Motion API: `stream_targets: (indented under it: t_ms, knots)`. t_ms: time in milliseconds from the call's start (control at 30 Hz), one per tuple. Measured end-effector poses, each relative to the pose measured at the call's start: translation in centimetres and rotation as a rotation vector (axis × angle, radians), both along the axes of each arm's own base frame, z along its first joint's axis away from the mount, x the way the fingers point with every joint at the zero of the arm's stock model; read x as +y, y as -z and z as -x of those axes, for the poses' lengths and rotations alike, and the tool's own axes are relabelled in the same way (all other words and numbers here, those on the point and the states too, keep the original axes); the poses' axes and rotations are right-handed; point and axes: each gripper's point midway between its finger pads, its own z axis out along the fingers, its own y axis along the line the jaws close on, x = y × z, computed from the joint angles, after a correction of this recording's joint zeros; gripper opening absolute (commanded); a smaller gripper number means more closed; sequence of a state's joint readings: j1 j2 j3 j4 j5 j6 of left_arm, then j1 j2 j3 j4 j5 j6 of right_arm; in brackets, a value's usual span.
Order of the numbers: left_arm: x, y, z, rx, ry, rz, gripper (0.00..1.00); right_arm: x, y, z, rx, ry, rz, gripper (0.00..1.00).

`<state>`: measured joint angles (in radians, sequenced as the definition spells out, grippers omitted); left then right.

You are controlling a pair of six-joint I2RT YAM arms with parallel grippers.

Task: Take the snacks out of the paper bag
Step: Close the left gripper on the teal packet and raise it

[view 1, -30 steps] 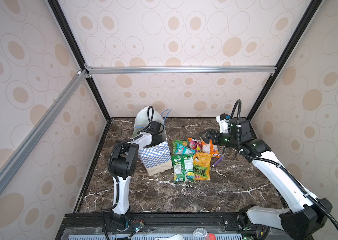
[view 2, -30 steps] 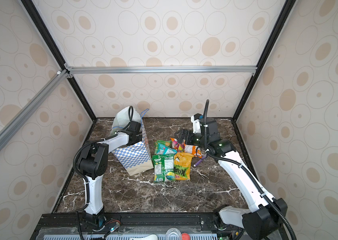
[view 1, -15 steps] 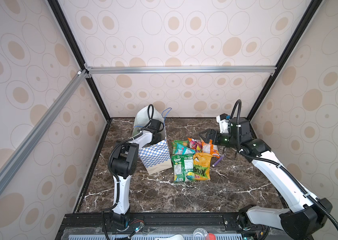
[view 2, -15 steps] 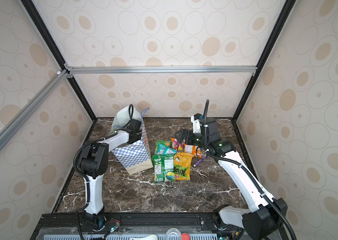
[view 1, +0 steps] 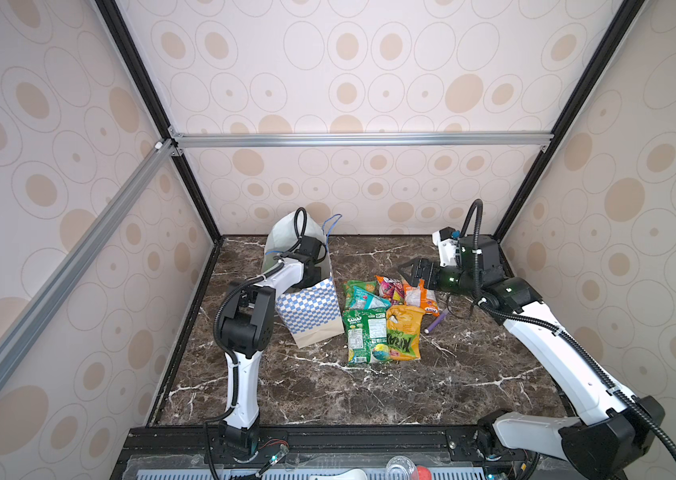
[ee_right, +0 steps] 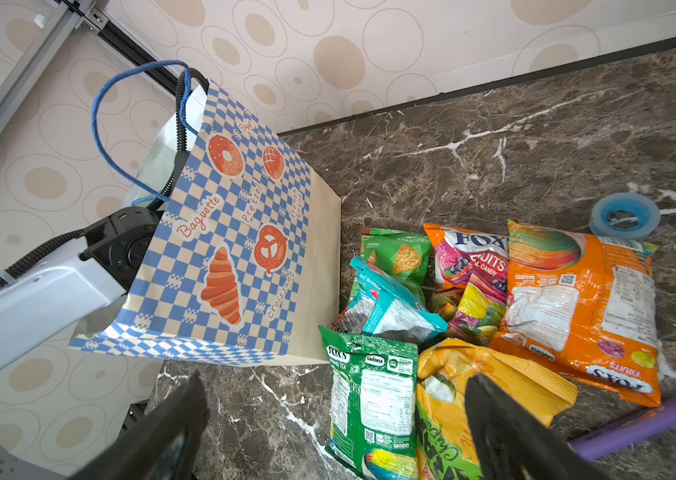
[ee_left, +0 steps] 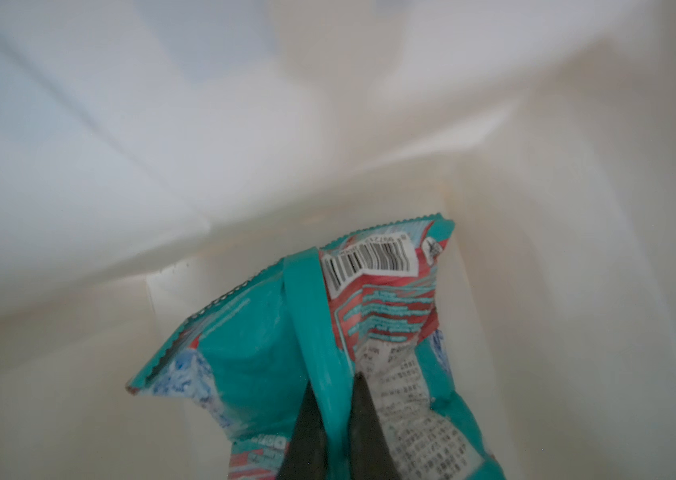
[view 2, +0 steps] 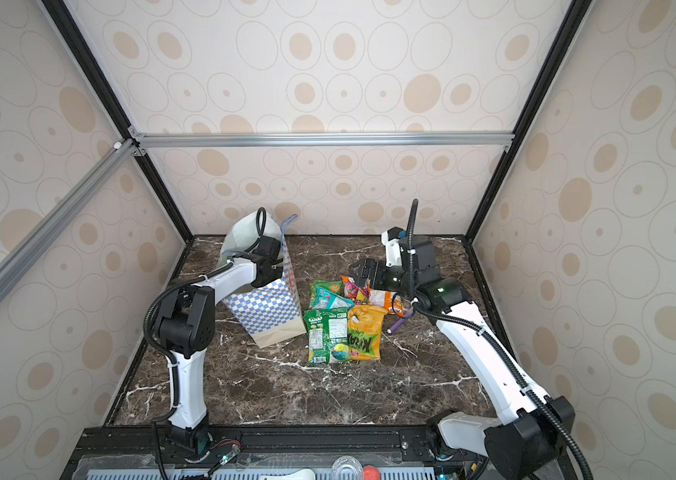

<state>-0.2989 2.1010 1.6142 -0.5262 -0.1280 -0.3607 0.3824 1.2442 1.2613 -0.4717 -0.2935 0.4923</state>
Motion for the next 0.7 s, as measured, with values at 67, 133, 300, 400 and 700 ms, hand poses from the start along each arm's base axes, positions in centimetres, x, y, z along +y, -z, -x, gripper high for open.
stream_targets:
  t_ms: [67, 133, 300, 400, 700]
  knots:
    - [0.0, -0.9, 0.0, -0.005, 0.001, 0.001, 0.00, 0.2, 0.0, 0.1, 0.000, -0.007, 0.000, 1.00]
    - [0.0, -2.0, -0.1, -0.019, 0.001, 0.004, 0.00, 0.4, 0.0, 0.2, 0.000, -0.014, 0.000, 1.00]
    - [0.0, -6.1, -0.6, -0.089, 0.000, 0.015, 0.00, 0.9, -0.1, 0.5, -0.002, -0.028, -0.001, 1.00]
    - [0.0, -8.7, -0.9, -0.131, -0.001, 0.024, 0.00, 0.9, -0.1, 0.5, -0.001, -0.030, -0.002, 1.00]
    - [0.2, -14.8, -1.1, -0.225, -0.007, 0.041, 0.00, 1.0, -0.1, 0.6, -0.002, -0.034, -0.003, 1.00]
